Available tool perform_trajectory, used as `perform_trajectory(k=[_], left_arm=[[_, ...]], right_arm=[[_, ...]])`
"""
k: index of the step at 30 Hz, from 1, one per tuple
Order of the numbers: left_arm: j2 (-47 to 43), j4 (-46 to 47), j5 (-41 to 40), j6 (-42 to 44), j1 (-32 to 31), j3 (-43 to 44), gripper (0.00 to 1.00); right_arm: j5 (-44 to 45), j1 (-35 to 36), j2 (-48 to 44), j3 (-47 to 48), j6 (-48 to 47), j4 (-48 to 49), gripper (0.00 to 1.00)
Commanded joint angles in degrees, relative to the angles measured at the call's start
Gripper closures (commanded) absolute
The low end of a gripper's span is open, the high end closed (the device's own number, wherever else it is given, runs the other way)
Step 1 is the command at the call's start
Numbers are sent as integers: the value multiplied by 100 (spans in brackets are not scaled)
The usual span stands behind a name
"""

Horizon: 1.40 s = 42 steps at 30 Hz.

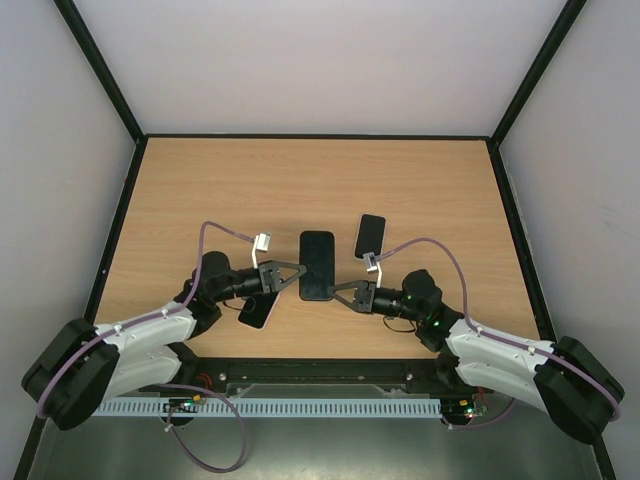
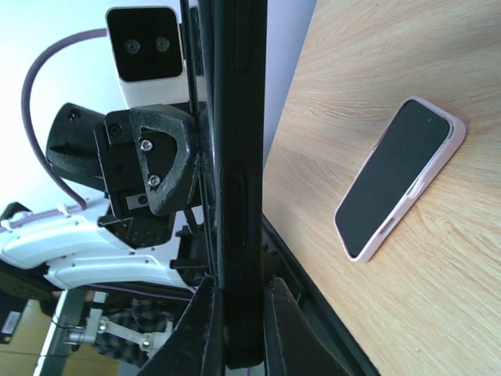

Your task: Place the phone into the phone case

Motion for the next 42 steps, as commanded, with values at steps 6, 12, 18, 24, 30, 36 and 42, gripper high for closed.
perform_trajectory(k=[6,12,18,24,30,36,42], left_arm=[[-280,-582,-307,984,43,141,98],[-529,-663,86,1024,46,166,98],[-733,-680,762,960,46,162,97],[-808,-560,1366,853,48,181,98],[-831,-583,1736,865,34,214,98],[-787,-821,1979,1036,30,286,98],[-720,-859,2013,985,-33,325,98]], right_arm=[[97,29,-193,4,216,19,98],[404,29,-468,152,-216,-725,72],[628,24,-776,330,-423,-993,40],[794,28,-762,602,-552,-1163,24],[790,23,-698,685,-471,-930,21],[997,21,-877,768,-500,-968,31],[1229,23,-1073,774,-585,-973,48]])
